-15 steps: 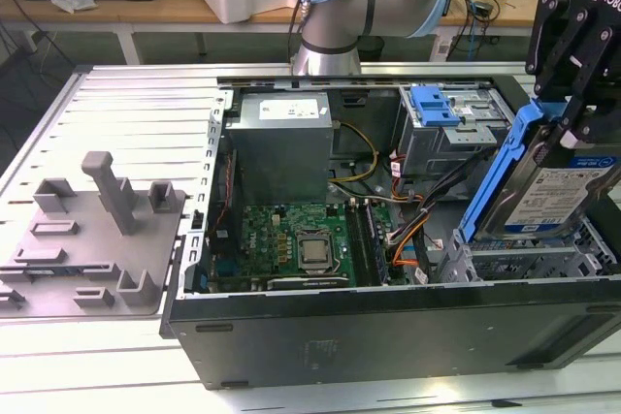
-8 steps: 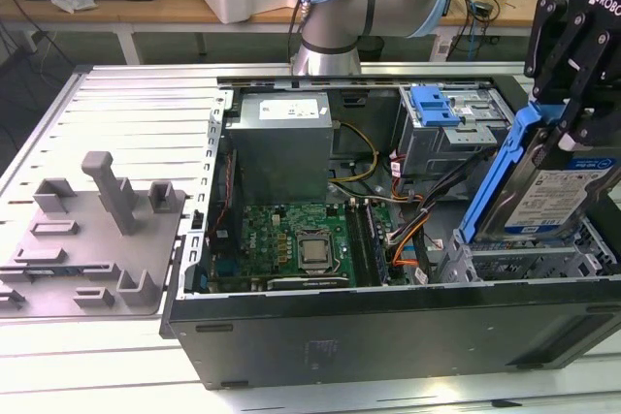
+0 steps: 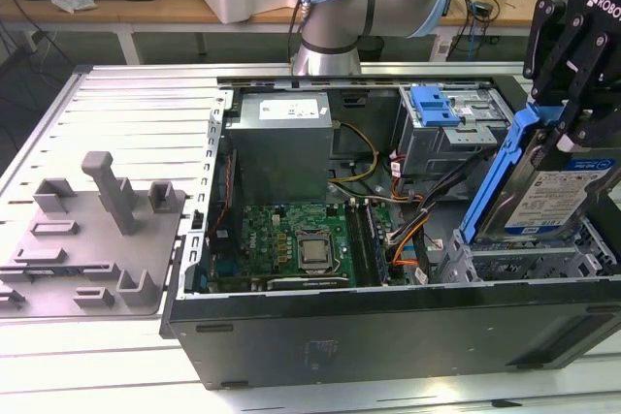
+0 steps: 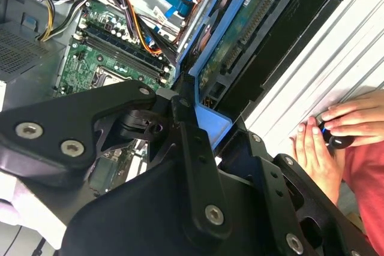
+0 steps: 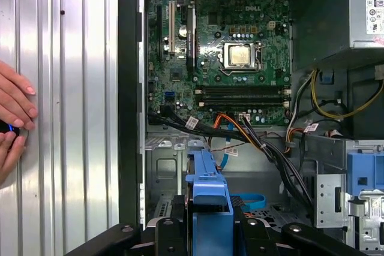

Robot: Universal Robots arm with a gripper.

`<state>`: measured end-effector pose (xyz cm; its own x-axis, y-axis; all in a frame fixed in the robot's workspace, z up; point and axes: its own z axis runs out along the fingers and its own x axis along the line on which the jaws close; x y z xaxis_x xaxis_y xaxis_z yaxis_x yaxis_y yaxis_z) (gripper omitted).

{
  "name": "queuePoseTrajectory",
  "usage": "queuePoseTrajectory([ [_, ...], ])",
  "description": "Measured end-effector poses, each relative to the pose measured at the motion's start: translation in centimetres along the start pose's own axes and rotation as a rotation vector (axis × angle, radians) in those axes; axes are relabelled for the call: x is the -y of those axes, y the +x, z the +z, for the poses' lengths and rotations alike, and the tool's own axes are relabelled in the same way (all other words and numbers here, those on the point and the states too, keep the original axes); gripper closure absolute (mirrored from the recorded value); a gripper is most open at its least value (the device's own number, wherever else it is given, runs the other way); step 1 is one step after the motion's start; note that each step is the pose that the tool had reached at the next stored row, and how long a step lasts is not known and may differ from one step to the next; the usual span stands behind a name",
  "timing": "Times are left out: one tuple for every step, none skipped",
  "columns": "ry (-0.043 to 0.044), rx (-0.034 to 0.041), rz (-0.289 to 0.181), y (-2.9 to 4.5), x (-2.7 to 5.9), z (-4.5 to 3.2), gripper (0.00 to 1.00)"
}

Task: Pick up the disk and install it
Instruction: 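Insert the disk into the insertion slot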

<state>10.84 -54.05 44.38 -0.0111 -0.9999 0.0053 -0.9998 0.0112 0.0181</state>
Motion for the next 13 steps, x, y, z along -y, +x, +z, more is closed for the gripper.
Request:
queuePoseTrajectory([
  [-0.0001,0.0000,0.000,0.00,0.00,0.00,0.63],
  [-0.0003,0.0001,0.001,0.00,0.00,0.00,0.63],
  [-0.0007,0.0001,0.001,0.00,0.00,0.00,0.63],
  [-0.0009,0.0001,0.001,0.00,0.00,0.00,0.63],
  [-0.0013,0.0001,0.001,0.00,0.00,0.01,0.63],
  [-0.0014,0.0002,0.001,0.00,0.00,0.00,0.63],
  [-0.0013,0.0003,0.002,0.00,0.00,-0.03,0.63],
  [-0.0013,0.0004,0.002,0.01,0.00,-0.06,0.63],
  [-0.0012,0.0007,0.002,0.00,0.00,-0.12,0.63],
  [-0.0012,0.0005,0.002,-0.01,0.00,-0.26,0.63],
  [-0.0014,0.0002,0.003,-0.04,0.00,-0.48,0.63],
  [-0.0014,0.0001,0.003,-0.06,0.00,-0.64,0.63],
  [-0.0014,0.0003,0.003,-0.06,-0.01,-0.75,0.63],
])
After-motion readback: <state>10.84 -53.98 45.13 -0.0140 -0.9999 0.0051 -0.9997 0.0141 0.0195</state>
